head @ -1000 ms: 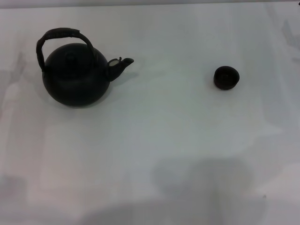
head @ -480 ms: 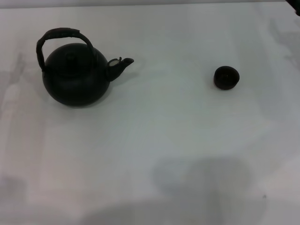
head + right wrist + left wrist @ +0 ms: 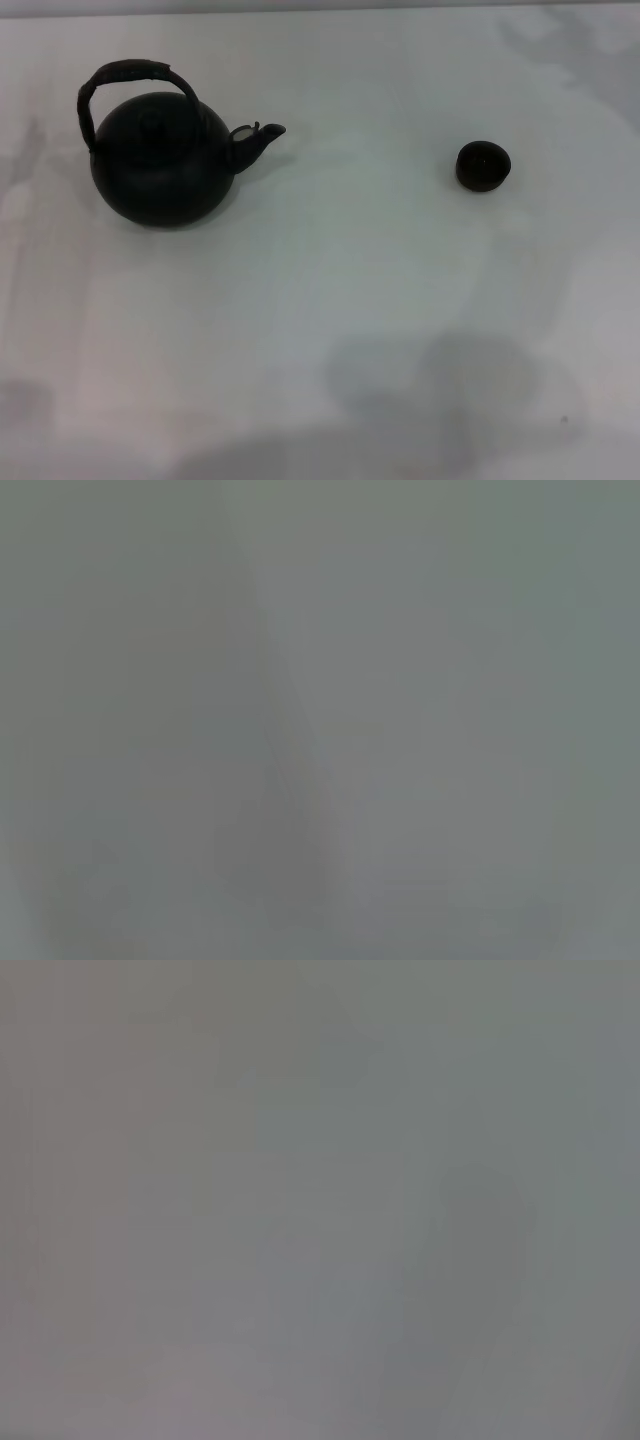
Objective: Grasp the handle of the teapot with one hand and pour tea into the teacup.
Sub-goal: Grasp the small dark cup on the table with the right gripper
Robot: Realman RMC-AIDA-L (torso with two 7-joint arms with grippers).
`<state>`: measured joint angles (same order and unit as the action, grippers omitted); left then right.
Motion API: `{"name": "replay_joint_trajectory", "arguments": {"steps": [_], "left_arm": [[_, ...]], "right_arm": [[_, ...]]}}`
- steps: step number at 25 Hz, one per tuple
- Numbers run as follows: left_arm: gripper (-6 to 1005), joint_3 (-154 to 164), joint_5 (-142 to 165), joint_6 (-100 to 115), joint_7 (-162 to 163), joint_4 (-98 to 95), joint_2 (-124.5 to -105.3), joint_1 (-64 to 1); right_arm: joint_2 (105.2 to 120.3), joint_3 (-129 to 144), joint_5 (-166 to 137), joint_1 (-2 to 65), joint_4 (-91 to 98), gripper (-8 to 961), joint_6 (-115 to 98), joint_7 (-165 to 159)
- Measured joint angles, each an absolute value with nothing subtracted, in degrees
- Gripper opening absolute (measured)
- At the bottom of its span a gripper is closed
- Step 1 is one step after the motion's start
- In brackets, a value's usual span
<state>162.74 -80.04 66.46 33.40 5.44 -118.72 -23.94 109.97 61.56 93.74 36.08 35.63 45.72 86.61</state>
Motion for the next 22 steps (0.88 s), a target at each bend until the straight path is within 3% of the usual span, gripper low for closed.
{"name": "replay_joint_trajectory", "arguments": {"steps": [4,7,9,14,22], "left_arm": [[884,162.33,-80.21,68.0,33.4,5.45,-118.71,-24.0],[884,162.31,-80.33,69.19,33.4,5.45,-118.61,-24.11],[884,162.31,-80.36,69.41,33.39,5.46,-118.57,-24.22],[885,162.35,-80.42,69.54,33.4,5.84,-118.53,-24.45],[884,162.39,-80.42,69.54,33.39,6.24,-118.66,-24.61]], "right_arm": [[109.07,61.64,83.95,37.96,38.35,842,52.95,79.84],[109.22,61.67,73.92,40.1,41.18,842,60.53,74.82],[110.34,61.75,67.58,40.94,44.2,842,64.33,72.22],[115.34,64.17,52.25,40.89,54.66,842,69.87,66.4],[115.52,81.15,42.12,44.7,57.63,843,69.07,52.31]]}}
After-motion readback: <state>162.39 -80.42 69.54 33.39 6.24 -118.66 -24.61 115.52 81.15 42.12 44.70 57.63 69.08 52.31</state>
